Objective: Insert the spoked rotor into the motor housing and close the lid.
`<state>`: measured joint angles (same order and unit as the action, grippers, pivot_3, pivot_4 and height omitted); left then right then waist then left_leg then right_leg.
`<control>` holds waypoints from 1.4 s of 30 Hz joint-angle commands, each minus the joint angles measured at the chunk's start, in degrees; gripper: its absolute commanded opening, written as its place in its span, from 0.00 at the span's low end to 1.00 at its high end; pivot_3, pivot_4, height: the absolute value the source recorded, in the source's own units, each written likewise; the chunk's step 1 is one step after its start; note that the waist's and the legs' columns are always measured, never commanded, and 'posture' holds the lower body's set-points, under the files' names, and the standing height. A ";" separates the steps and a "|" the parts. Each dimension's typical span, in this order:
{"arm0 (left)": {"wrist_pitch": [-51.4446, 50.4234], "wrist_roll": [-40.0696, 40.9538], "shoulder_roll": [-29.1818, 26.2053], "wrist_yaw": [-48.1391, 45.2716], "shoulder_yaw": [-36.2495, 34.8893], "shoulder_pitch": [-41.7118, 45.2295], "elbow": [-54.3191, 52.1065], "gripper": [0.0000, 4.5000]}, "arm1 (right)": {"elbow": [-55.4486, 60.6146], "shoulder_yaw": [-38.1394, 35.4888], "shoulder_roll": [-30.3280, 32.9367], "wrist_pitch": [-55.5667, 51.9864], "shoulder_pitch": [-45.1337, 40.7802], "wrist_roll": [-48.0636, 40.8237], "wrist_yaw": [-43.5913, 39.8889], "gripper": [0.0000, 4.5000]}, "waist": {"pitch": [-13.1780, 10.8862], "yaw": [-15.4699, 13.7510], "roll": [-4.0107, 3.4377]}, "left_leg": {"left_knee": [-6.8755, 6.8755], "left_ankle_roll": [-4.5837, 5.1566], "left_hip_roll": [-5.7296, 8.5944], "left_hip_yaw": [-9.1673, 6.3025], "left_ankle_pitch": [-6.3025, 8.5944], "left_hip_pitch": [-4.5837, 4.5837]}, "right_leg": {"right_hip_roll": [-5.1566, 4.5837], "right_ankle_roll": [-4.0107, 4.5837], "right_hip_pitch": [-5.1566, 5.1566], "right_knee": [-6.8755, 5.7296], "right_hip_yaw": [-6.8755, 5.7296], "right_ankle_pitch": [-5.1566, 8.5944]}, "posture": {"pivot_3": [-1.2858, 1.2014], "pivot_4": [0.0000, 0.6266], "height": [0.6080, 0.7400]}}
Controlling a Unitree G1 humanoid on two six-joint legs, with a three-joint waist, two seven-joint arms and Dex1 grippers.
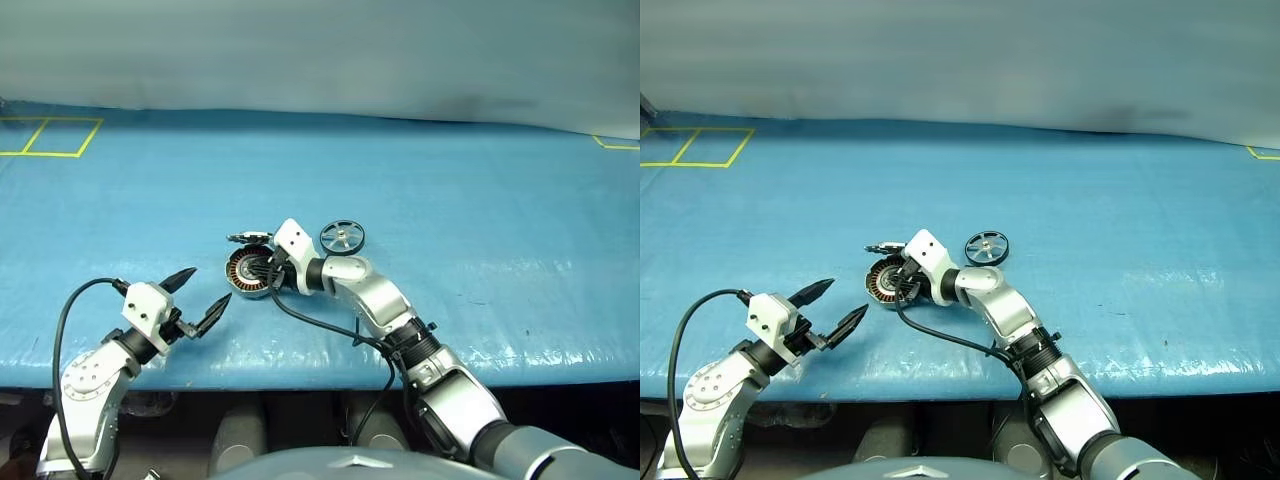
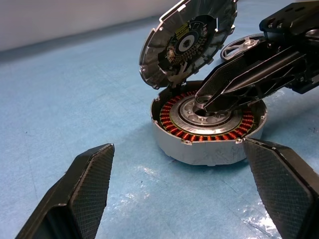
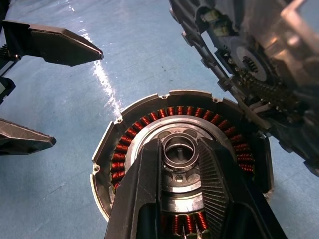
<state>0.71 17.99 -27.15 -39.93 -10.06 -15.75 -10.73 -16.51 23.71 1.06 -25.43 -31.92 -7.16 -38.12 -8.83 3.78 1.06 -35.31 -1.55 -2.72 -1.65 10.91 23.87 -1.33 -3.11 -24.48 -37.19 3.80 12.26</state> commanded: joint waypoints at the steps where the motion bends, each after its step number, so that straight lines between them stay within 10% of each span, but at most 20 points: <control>1: 1.05 -0.23 0.09 0.38 -0.21 -0.08 -1.41 1.00 | 0.15 -0.76 -0.86 1.23 -1.26 0.25 -0.34 0.16 | 0.00 0.01 0.00 | 0.00 0.00 0.00 0.00 0.00 0.00 | 0.00 0.00 0.00 0.00 0.00 0.00 | 0.52 0.24 1.00; 10: 1.09 -0.68 -0.13 0.55 -0.08 0.12 -1.10 1.00 | 0.40 -0.65 -1.14 0.57 -1.19 0.38 -0.81 0.16 | 0.00 0.01 0.00 | 0.00 0.00 0.00 0.00 0.00 0.00 | 0.00 0.00 0.00 0.00 0.00 0.00 | 0.52 0.24 1.00; 17: 1.15 -1.00 0.02 0.57 0.12 0.11 -0.83 1.00 | 1.81 -0.88 -1.04 1.05 -0.96 0.18 -1.18 0.73 | 0.00 0.01 0.00 | 0.00 0.00 0.00 0.00 0.00 0.00 | 0.00 0.00 0.00 0.00 0.00 0.00 | 0.52 0.24 1.00; 22: 1.27 -1.43 0.20 0.63 0.35 0.15 -0.54 1.00 | 1.77 -1.17 -1.20 0.69 -0.88 -0.18 -1.30 0.73 | 0.00 0.01 0.00 | 0.00 0.00 0.00 0.00 0.00 0.00 | 0.00 0.00 0.00 0.00 0.00 0.00 | 0.52 0.24 1.00; 32: 1.33 -1.99 0.14 0.94 0.50 -0.04 -0.48 1.00 | 1.31 -1.81 -1.87 0.57 -0.94 -0.73 -1.87 0.01 | 0.00 0.01 0.00 | 0.01 0.00 0.00 0.00 0.00 0.00 | 0.00 0.00 -0.01 -0.01 0.00 0.00 | 0.52 0.24 1.00; 42: 1.36 -2.15 0.08 1.26 0.42 -0.66 -0.72 1.00 | -2.30 -1.72 -3.49 1.72 -3.08 0.64 -1.19 0.01 | 0.00 0.04 0.00 | 0.00 0.00 0.00 0.00 0.00 0.01 | 0.00 0.00 -0.01 -0.01 0.00 0.00 | 0.52 0.24 1.00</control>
<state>0.86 15.92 -27.13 -38.80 -9.47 -16.47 -10.72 -18.83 22.54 -1.58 -25.29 -33.28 -6.87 -39.58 -8.83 3.82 1.05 -35.30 -1.55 -2.72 -1.64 10.91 23.87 -1.33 -3.11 -24.49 -37.19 3.80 12.26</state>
